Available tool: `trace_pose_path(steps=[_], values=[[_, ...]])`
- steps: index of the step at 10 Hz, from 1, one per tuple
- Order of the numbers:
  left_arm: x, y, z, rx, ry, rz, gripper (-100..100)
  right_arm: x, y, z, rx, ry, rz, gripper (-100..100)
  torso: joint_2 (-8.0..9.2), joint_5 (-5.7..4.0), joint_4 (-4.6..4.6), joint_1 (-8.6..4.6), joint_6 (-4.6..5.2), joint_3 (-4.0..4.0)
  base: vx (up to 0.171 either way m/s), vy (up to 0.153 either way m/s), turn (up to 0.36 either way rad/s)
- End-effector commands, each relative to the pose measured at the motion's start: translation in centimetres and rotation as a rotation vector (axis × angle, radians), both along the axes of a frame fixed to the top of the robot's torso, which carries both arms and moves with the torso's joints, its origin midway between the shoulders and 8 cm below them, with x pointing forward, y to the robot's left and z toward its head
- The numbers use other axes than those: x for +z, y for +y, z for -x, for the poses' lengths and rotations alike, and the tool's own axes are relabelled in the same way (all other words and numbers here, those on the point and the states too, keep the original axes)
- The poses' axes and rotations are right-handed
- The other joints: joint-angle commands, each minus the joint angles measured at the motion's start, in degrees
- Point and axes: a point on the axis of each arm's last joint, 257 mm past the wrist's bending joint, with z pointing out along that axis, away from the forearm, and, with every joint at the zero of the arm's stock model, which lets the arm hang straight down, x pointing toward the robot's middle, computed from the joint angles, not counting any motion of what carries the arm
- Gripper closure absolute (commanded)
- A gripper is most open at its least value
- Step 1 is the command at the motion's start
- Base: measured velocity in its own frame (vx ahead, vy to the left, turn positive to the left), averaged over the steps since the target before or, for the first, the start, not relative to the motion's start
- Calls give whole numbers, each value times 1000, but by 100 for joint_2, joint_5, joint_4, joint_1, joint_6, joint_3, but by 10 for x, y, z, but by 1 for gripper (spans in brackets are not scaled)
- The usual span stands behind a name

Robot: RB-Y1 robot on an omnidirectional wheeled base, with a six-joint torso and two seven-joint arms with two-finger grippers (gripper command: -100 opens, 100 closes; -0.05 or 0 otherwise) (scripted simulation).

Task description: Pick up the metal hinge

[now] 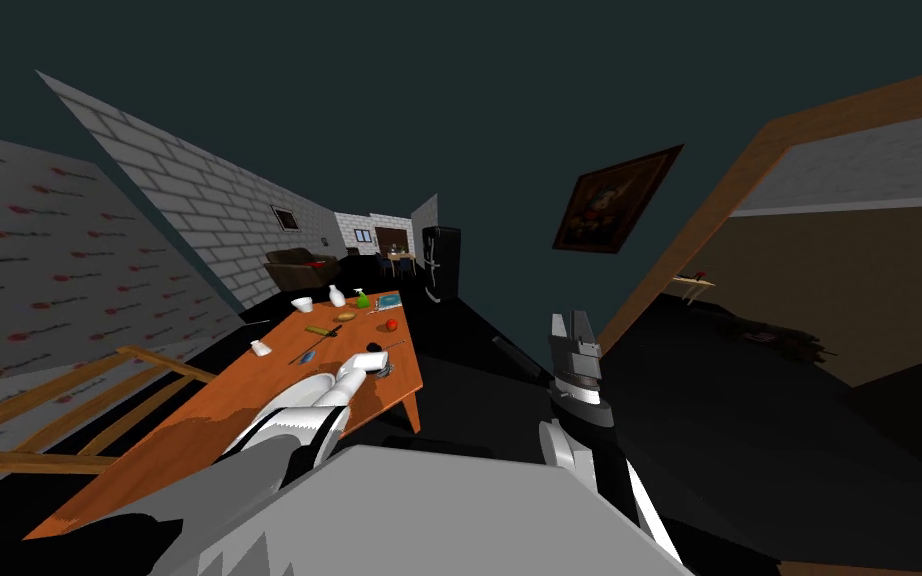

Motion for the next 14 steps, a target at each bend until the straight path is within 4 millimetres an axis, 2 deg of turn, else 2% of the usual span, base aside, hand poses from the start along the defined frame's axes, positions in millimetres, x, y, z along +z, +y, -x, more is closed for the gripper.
trace_pose_path(steps=[1, 5, 10, 13, 14], values=[[-6, 4, 9, 13, 32, 10, -100, 0, 0, 0, 0, 0, 0, 0, 0, 0, 0, 0, 0, 0, 23, 9, -34], [-11, 7, 19, 33, 70, 24, -100, 0, 0, 0, 0, 0, 0, 0, 6, 0, 1, -3, -1, 3, 15, 4, -18], [-24, 19, 53, 98, 190, 70, -100, 0, 0, 0, 0, 0, 0, 0, -3, 1, -1, 3, -2, -2, 35, 14, -50], [-24, 19, 55, 101, 196, 72, -100, 0, 0, 0, 0, 0, 0, 0, 9, 0, 2, -4, -1, 5, 7, 3, -6], [-24, 20, 55, 101, 196, 72, 0, 0, 0, 0, 0, 0, 0, 0, 12, 0, 2, -5, -2, 7, 0, 0, 0]])
